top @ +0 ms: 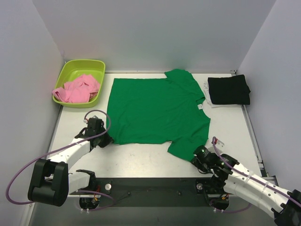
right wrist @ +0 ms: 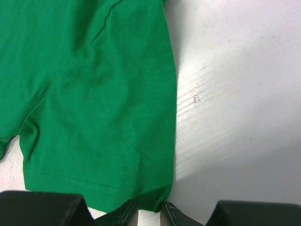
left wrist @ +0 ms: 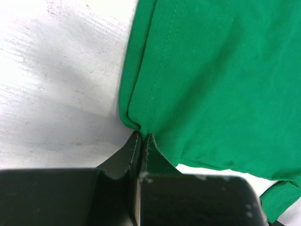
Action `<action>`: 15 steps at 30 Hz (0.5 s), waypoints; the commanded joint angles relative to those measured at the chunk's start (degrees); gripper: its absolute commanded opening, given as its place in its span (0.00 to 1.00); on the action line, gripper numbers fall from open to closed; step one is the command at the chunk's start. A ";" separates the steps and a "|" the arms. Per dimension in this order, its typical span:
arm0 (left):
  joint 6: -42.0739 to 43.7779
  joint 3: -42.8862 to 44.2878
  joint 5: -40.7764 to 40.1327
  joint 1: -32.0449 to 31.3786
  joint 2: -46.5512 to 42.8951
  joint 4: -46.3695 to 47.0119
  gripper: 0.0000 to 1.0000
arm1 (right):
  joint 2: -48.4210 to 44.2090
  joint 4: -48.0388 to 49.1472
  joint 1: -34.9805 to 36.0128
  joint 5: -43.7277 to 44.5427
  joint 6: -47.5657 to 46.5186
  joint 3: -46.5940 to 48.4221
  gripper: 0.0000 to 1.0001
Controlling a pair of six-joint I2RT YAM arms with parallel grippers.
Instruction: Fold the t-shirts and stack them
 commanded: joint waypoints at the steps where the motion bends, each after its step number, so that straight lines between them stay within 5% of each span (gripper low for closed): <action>1: 0.92 0.02 1.12 -0.20 -0.58 1.89 0.00 | 1.55 -3.83 0.46 1.53 2.17 -1.87 0.26; 4: 0.92 -0.07 1.38 -0.20 -0.67 2.32 0.00 | 2.43 -3.83 0.37 1.71 2.43 -0.73 0.22; 8: 0.93 -0.16 1.91 -0.20 0.04 2.68 0.00 | 4.18 -3.83 0.28 2.94 2.17 0.50 0.00; 15: 0.66 0.19 2.70 -0.12 -0.75 2.85 0.00 | 6.30 -4.27 0.28 4.69 -0.55 4.89 0.00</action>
